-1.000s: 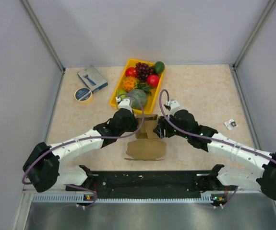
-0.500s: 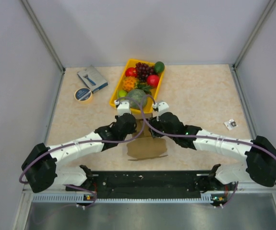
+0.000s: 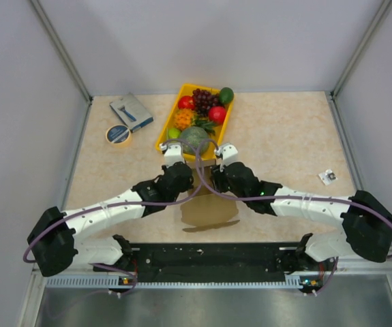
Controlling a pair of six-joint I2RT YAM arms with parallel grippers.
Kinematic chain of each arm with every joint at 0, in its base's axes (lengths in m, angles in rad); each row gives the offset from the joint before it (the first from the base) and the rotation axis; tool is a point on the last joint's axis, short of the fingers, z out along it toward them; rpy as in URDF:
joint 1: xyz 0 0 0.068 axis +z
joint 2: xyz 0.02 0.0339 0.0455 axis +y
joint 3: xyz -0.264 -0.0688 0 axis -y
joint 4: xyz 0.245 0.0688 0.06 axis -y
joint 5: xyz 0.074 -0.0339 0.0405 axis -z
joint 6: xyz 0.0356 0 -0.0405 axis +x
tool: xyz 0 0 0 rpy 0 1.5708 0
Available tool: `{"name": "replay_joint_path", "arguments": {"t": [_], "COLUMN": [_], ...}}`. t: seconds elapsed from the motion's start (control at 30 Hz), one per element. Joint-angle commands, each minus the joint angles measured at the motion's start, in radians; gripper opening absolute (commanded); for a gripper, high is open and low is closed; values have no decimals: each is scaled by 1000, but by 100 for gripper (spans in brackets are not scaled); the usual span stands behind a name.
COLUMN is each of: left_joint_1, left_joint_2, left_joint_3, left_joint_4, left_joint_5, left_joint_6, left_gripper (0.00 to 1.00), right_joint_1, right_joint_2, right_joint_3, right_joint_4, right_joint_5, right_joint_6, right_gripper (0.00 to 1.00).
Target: Fold the paper box
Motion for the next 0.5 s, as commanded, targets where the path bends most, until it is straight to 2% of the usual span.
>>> {"name": "replay_joint_path", "arguments": {"t": [0.0, 0.2, 0.23, 0.27, 0.33, 0.37, 0.4, 0.47], "left_joint_1": [-18, -21, -23, -25, -26, -28, -28, -31], "left_joint_2": [-44, -40, -38, -38, -40, -41, -46, -50], "left_joint_3": [34, 29, 26, 23, 22, 20, 19, 16], "left_joint_4": [41, 41, 41, 41, 42, 42, 42, 47], "left_joint_5": [59, 66, 63, 60, 52, 49, 39, 31], "left_joint_6": [-10, -19, -22, -26, -30, -36, -39, -46], "left_gripper": [0, 0, 0, 0, 0, 0, 0, 0], "right_joint_1": [2, 0, 3, 5, 20, 26, 34, 62], "right_joint_2": [30, 59, 64, 70, 88, 96, 102, 133], "right_joint_3": [2, 23, 29, 43, 51, 63, 68, 94], "right_joint_4": [94, 96, 88, 82, 79, 73, 71, 59], "right_joint_5": [51, 83, 108, 122, 180, 203, 227, 318], "right_joint_6": [-29, -26, -20, -6, 0, 0, -6, -17], "right_gripper": [41, 40, 37, 27, 18, 5, 0, 0]}}
